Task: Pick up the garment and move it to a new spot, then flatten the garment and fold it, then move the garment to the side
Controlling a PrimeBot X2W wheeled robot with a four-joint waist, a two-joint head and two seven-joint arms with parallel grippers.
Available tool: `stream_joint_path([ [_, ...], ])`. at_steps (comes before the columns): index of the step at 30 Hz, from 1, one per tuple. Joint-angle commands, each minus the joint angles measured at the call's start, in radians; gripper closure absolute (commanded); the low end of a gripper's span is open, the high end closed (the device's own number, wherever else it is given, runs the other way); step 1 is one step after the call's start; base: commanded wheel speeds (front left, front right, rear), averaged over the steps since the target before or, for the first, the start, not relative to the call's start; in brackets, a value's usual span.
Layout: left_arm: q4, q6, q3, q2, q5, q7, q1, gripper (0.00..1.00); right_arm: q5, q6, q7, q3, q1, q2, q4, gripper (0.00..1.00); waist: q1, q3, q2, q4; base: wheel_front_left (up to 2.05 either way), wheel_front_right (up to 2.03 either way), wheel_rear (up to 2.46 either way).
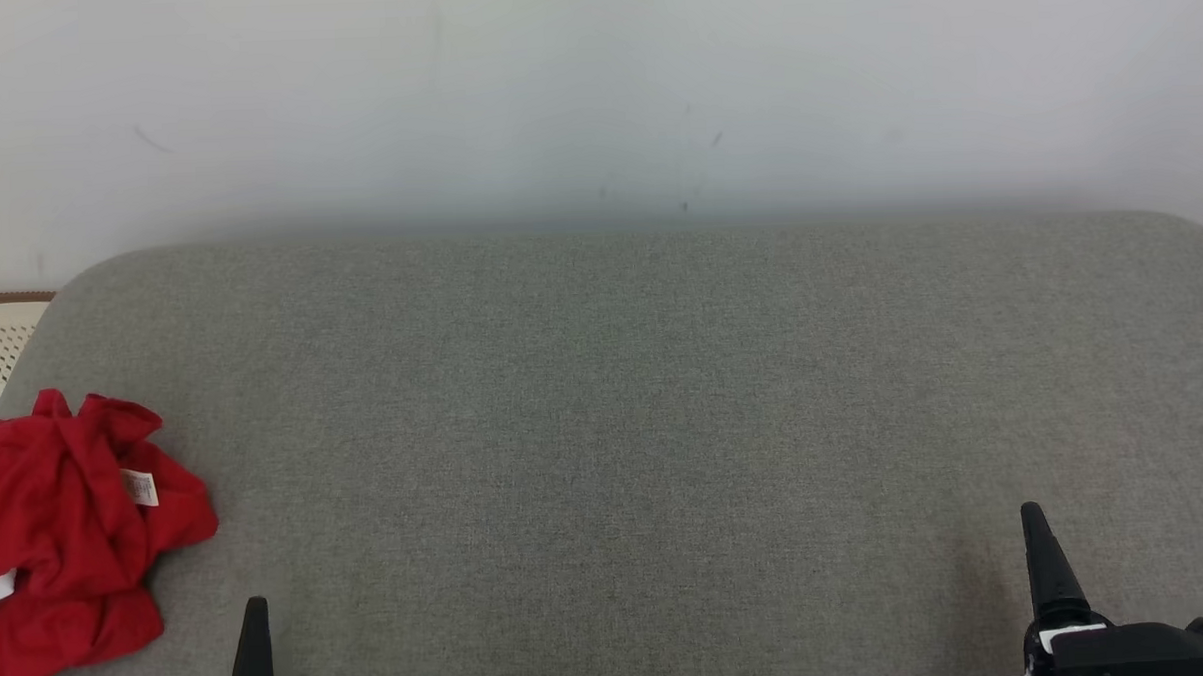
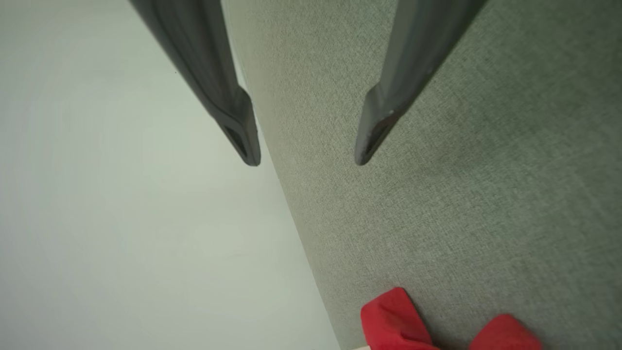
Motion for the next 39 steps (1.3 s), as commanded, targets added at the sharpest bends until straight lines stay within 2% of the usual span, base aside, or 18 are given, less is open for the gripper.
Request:
stream_joint_path([
  [1, -0.029, 0.009, -0.007, 0.006, 0.055, -0.012, -0.006, 0.00, -0.051, 0.000, -0.011, 0.011, -0.018, -0.014, -0.021, 0.00, 0.0000, 0.000, 0.0000, 0.000, 0.00, 0.00, 0.00],
  [17, -0.070, 0.070, -0.050, 0.021, 0.403, -0.073, 0.007, 0.00, -0.427, 0.000, -0.069, 0.083, -0.032, -0.038, -0.044, 0.00, 0.0000, -0.006, 0.0000, -0.003, 0.00, 0.00, 0.00],
  [26, -0.089, 0.115, -0.080, 0.044, 0.559, -0.104, 0.008, 0.00, -0.568, 0.000, -0.098, 0.117, -0.036, -0.041, -0.033, 0.00, 0.0000, -0.009, 0.0000, -0.003, 0.00, 0.00, 0.00],
  [39, -0.101, 0.173, -0.106, 0.070, 0.715, -0.142, 0.020, 0.00, -0.741, 0.000, -0.126, 0.159, -0.050, -0.054, -0.015, 0.00, 0.0000, -0.017, 0.0000, -0.004, 0.00, 0.00, 0.00],
])
